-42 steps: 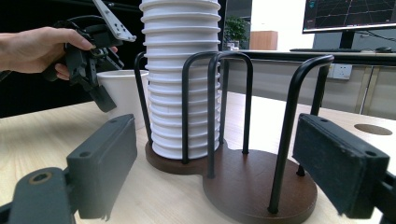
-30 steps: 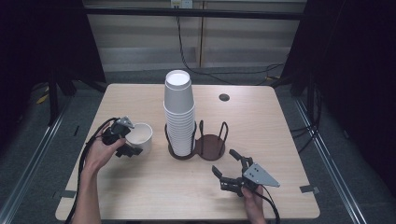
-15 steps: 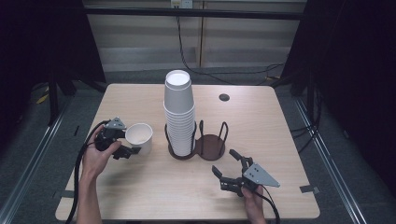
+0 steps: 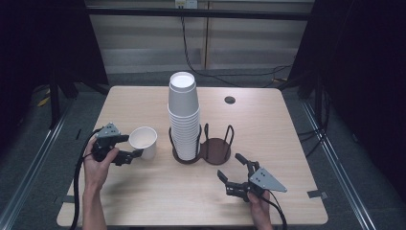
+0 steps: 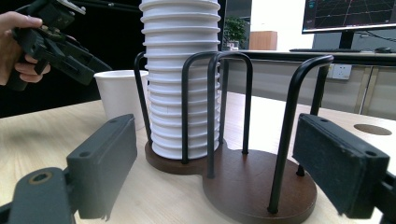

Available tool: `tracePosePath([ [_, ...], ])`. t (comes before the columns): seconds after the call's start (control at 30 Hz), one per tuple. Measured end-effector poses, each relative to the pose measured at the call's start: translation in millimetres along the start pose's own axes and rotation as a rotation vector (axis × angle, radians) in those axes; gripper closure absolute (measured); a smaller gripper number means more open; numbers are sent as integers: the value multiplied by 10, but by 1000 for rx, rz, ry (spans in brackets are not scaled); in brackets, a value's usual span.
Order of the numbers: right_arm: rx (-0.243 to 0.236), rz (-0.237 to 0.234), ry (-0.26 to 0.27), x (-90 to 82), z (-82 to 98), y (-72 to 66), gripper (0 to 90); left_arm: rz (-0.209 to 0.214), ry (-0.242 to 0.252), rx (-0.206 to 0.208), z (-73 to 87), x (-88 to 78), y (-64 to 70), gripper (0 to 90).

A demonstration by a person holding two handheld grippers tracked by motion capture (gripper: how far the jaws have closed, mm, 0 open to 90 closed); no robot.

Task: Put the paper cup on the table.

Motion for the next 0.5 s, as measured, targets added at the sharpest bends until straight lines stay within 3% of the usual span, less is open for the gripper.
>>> tracePosePath([
  [0.27,0,-1,-1,0,0,-1,132,11,97,-17,-40,-118,120,160],
  [0.33,0,-1,-1,0,0,-1,132,-11,100,7,-53,-138,181,161],
  [0.4,0,-1,0,0,0,-1,132,27,144,5,-85,-167,262,162],
  [0.5,0,-1,0,0,0,-1,131,15,196,7,-109,-199,349,163],
])
Point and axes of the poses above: each handheld gripper's, and its own axes: x roughly forward along the jaws, z roughly out of its underside, y roughly to its right, the point moved 7 cm from there along x, roughly forward along the jaws, and after that the axes turned 5 degrees about -y, right-handed, at the moved point
